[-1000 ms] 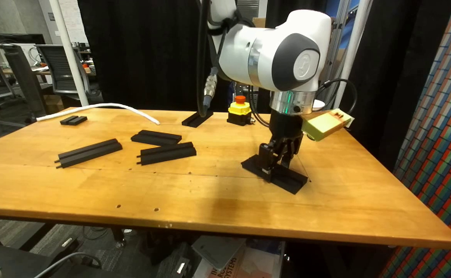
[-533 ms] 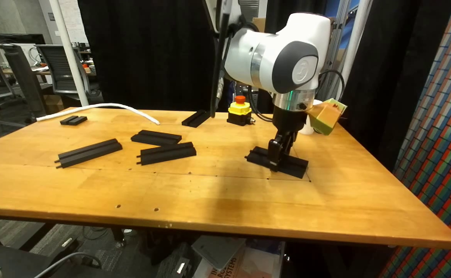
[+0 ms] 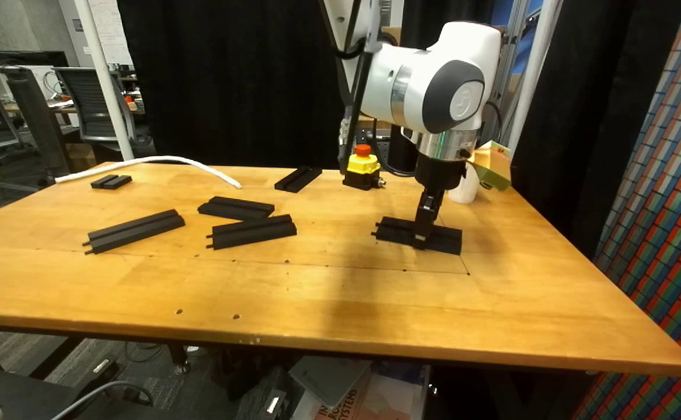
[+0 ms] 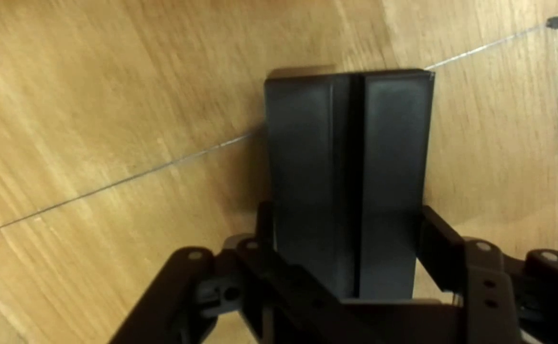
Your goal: Connect the four black pieces together
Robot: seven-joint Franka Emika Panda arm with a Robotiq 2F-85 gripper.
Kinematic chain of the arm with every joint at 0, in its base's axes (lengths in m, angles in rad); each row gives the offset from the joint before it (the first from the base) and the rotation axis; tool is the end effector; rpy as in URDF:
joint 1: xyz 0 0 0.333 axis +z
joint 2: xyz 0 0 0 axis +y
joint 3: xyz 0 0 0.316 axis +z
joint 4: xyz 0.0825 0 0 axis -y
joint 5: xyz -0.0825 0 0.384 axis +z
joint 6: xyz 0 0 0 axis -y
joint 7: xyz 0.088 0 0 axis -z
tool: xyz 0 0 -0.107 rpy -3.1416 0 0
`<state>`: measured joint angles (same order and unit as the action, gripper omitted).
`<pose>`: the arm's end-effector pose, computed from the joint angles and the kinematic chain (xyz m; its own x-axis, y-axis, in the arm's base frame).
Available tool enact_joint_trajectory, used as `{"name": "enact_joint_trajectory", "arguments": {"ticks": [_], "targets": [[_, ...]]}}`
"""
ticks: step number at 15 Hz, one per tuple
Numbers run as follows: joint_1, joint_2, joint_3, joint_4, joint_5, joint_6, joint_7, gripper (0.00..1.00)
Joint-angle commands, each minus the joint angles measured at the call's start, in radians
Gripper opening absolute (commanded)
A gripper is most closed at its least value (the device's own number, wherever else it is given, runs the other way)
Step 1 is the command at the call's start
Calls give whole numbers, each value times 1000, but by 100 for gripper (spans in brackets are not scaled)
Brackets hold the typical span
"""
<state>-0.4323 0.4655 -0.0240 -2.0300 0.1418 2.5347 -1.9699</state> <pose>0.5423 -0.2676 0.2180 0.1666 0.9845 0.0548 0.9835 -0.1699 0.0617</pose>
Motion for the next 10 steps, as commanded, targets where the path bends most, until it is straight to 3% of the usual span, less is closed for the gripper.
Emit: {"name": "enact_joint_trajectory", "arguments": {"ticks": [1, 10], "targets": [[13, 90, -22, 106, -56, -29, -46, 47], [5, 167, -37, 225, -134, -53, -112, 47]]}}
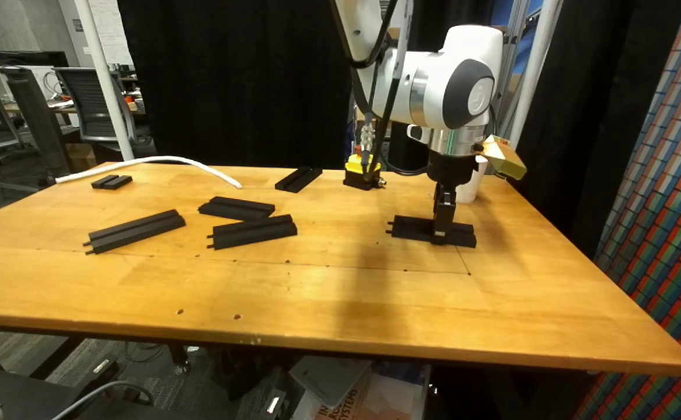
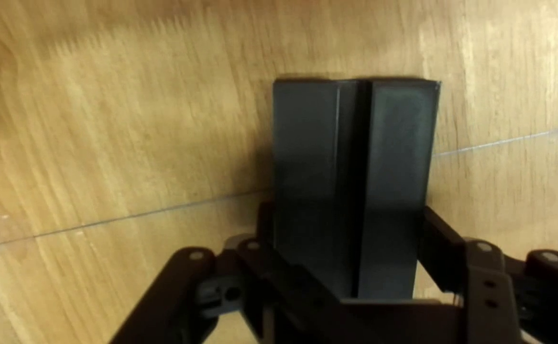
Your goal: Connect the four black pieces together
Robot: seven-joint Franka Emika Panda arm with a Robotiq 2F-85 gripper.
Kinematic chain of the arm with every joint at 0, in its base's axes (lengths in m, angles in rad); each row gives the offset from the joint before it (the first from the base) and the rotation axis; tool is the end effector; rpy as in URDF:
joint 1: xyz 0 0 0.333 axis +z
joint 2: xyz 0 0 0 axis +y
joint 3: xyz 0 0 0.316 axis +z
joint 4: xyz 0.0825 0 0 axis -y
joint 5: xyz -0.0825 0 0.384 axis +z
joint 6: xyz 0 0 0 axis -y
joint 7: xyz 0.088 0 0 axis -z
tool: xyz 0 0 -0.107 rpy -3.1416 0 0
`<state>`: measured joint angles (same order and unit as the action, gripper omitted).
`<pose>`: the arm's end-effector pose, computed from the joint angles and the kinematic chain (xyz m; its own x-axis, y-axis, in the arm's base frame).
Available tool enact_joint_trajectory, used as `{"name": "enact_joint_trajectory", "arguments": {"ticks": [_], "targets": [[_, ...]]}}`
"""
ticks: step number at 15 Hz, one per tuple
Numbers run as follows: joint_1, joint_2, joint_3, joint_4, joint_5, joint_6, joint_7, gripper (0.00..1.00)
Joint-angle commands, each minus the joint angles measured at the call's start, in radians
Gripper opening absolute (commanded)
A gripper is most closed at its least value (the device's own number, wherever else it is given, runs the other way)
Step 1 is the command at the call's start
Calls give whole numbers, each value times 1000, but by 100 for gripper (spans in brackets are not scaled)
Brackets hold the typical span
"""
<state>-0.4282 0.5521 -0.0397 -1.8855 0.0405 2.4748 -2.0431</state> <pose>0.5712 -0.2873 0.2161 0.0209 0.9997 -0.0124 0.9991 -0.0204 0.0361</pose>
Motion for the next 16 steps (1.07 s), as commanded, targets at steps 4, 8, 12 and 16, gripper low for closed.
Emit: {"name": "enact_joint_trajectory", "arguments": {"ticks": [4, 8, 12, 16], "targets": [[-4, 101, -28, 121, -43, -4, -60, 47], [0, 109, -40, 141, -45, -11, -47, 52], [-1, 95, -47, 146, -40, -24, -35, 100], [7, 45, -59, 105, -43, -11, -19, 100]]}}
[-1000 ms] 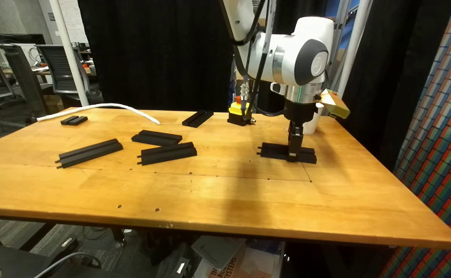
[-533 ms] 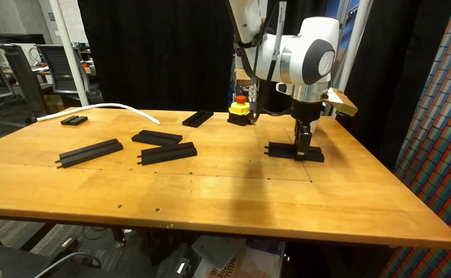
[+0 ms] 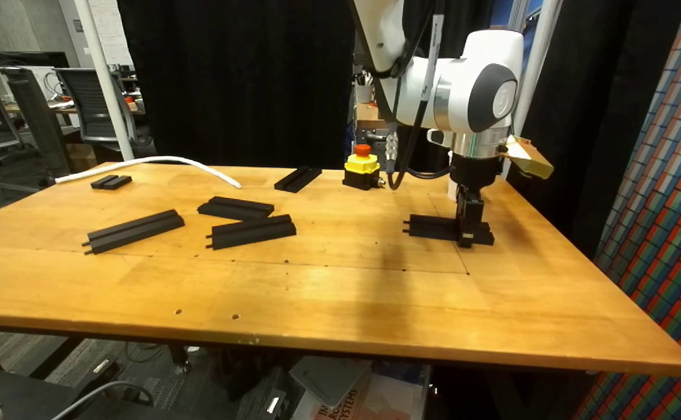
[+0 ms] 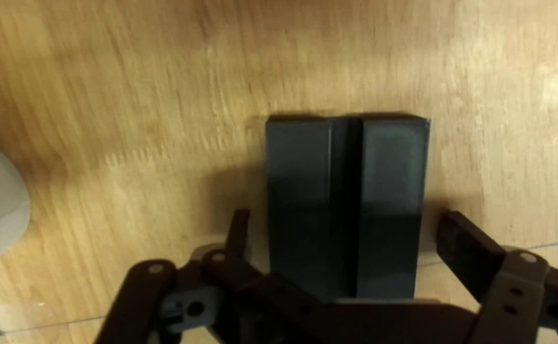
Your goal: Connect the four black pieces together
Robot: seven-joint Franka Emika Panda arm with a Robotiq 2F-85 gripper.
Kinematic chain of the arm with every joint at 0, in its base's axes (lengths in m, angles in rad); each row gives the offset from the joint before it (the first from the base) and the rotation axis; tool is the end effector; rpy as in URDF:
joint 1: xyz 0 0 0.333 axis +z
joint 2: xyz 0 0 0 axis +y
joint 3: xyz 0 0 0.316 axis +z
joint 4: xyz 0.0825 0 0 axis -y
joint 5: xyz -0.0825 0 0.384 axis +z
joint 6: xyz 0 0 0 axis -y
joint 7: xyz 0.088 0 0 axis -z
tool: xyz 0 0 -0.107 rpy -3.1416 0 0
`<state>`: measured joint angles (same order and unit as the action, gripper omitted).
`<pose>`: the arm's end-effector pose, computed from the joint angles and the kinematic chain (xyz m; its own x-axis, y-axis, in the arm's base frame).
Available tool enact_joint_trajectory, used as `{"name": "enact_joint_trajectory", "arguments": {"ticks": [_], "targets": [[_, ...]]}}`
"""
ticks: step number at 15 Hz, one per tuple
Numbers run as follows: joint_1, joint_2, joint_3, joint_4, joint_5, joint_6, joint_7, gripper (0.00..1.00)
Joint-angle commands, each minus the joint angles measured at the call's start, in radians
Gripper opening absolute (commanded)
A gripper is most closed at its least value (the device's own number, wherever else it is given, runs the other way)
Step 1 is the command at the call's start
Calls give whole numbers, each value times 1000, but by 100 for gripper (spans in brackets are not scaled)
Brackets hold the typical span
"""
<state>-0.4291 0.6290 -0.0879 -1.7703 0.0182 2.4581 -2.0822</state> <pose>0.5826 -0.3256 0.2125 0.0021 0.9979 -0.0642 0.9994 0.0001 0.0341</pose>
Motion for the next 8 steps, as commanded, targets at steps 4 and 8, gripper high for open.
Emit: {"name": "enact_joint_trajectory", "arguments": {"ticks": [4, 8], "targets": [[32, -123, -12, -86, -20, 4, 54, 100], [88, -264, 2, -236, -11, 10, 123, 100]]}}
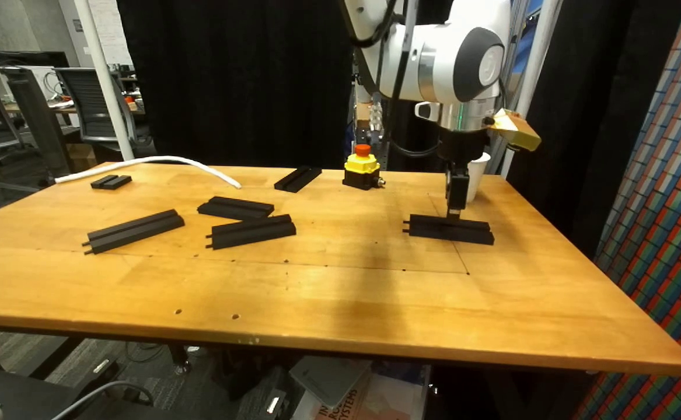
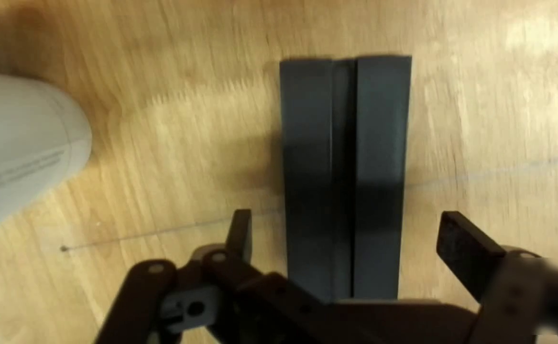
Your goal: Connect the four black pieces together
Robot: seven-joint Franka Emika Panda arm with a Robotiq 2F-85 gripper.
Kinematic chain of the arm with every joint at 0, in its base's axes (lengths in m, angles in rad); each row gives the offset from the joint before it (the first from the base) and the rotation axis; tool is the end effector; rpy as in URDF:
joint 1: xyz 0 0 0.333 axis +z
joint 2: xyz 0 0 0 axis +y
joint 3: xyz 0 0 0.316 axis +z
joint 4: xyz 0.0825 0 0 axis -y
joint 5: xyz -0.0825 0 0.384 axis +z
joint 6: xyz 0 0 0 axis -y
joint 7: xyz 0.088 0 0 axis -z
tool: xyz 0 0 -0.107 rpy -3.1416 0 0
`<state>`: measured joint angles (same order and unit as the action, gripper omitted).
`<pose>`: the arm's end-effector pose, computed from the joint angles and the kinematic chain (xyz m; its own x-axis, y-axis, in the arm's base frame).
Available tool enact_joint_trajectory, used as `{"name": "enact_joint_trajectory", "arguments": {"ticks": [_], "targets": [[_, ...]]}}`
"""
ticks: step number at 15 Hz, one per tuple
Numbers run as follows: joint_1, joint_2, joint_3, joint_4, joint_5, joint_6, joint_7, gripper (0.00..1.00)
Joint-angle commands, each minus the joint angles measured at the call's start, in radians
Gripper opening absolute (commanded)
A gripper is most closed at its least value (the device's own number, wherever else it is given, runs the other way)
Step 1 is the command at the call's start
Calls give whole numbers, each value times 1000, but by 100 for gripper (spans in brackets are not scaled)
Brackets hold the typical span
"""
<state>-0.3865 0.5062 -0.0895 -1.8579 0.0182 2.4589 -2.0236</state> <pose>0.5808 -0.2950 0.2566 0.0260 0.9972 -0.0698 0.9971 -0.0208 0.0737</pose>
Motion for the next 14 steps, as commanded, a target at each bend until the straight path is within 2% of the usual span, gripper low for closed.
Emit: {"name": "enact_joint_trajectory", "arguments": {"ticks": [1, 7, 14], "targets": [[66, -179, 10, -196, -11, 10, 84, 100], [203, -363, 54, -455, -23, 60, 209, 100], [337, -502, 120, -704, -55, 190, 225, 100]]}}
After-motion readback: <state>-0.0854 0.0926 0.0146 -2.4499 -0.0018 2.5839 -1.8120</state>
